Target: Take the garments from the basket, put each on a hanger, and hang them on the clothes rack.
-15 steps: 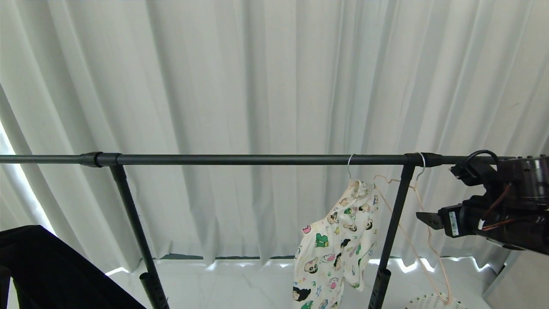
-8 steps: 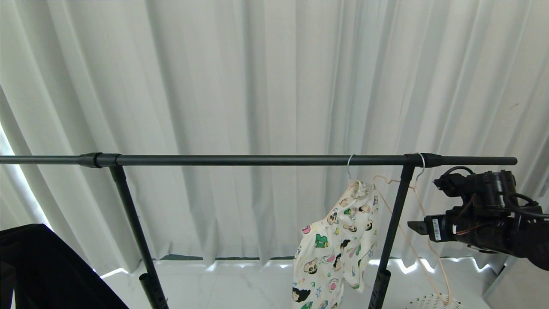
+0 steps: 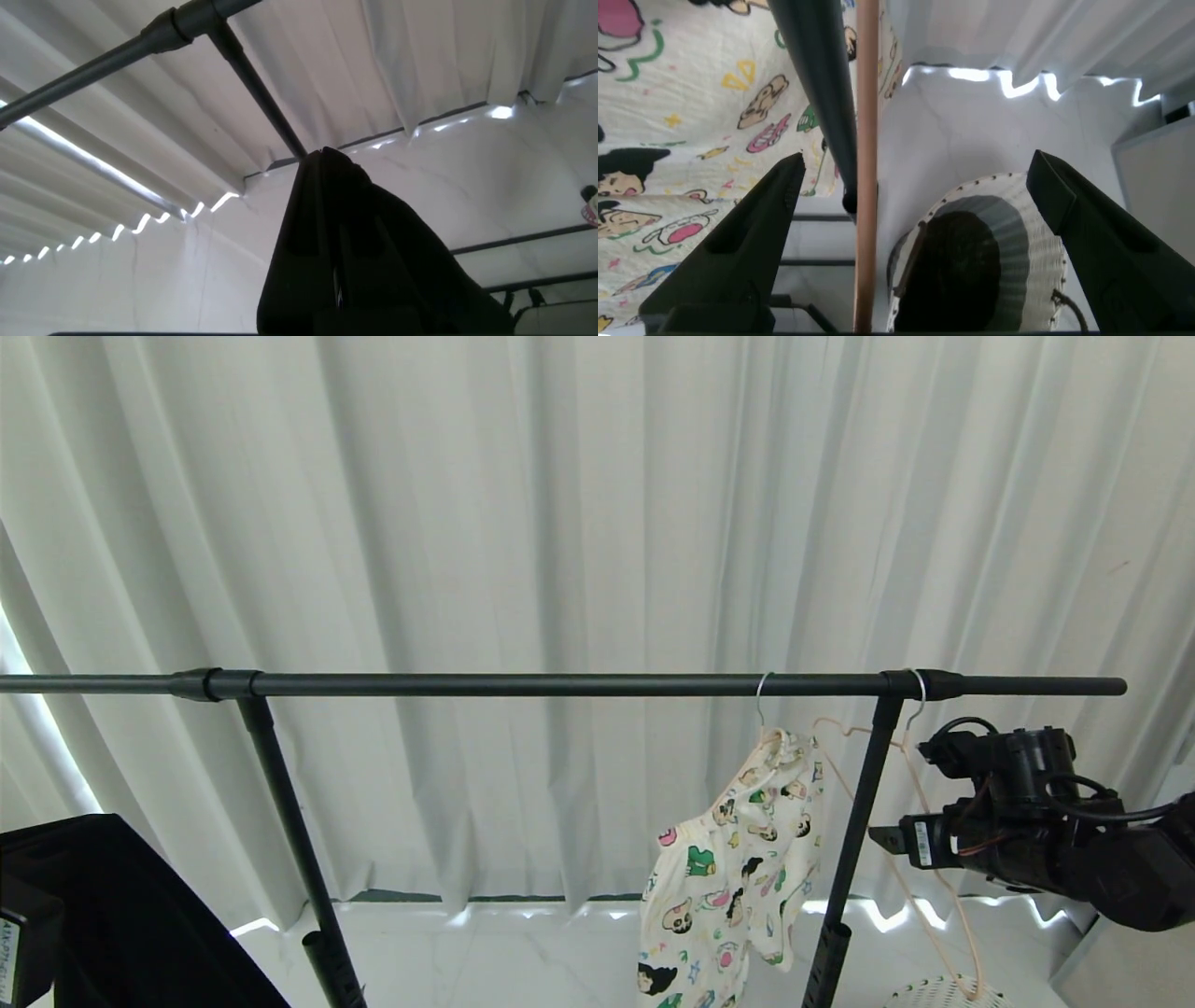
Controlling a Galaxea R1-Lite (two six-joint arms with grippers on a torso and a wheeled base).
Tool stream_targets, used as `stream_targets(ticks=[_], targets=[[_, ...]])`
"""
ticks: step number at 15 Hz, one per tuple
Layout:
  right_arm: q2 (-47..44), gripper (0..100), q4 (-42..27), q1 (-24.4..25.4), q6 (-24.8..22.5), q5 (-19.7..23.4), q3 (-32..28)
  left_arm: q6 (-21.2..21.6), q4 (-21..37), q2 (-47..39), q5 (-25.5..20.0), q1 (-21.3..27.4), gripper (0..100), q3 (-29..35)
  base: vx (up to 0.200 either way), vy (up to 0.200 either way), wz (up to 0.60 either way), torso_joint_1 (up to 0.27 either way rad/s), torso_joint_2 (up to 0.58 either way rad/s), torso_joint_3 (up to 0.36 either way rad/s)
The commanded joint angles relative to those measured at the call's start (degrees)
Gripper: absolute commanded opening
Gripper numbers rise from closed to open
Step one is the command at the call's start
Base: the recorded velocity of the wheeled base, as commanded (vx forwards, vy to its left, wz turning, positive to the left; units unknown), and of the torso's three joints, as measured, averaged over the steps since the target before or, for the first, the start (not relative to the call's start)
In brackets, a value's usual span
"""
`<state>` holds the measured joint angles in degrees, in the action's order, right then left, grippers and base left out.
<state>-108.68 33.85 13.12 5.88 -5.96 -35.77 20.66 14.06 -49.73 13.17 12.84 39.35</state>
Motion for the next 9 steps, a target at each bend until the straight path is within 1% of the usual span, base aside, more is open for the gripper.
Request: stream_targets(ticks=[1,6,7,9], targets=[[-0.48,100,-0.02,0.07,0.01,0.07,0.26,-0.01,0.01,-0.20,0.02,0.00,0,-0.24,0.000,0.000,0.00,0.000,0.00,0.000],[-0.57,100,-0.02,0.51,0.01,0.07,0.35,-0.01,0.01,-0.20,0.02,0.08,0,-0.33,0.000,0.000,0.00,0.000,0.00,0.000],[-0.48,0,-0.02,0.77,0.01,-0.02,0.35,-0.01,0.01,-0.20,0.02,0.08,0,-0.42,0.000,0.000,0.00,0.000,0.00,0.000],[-0.48,0,-0.02,1.12,0.10,-0.02,0.44,-0.01,0.01,-0.20,-0.07,0.08,0,-0.42,0.000,0.000,0.00,0.000,0.00,0.000]])
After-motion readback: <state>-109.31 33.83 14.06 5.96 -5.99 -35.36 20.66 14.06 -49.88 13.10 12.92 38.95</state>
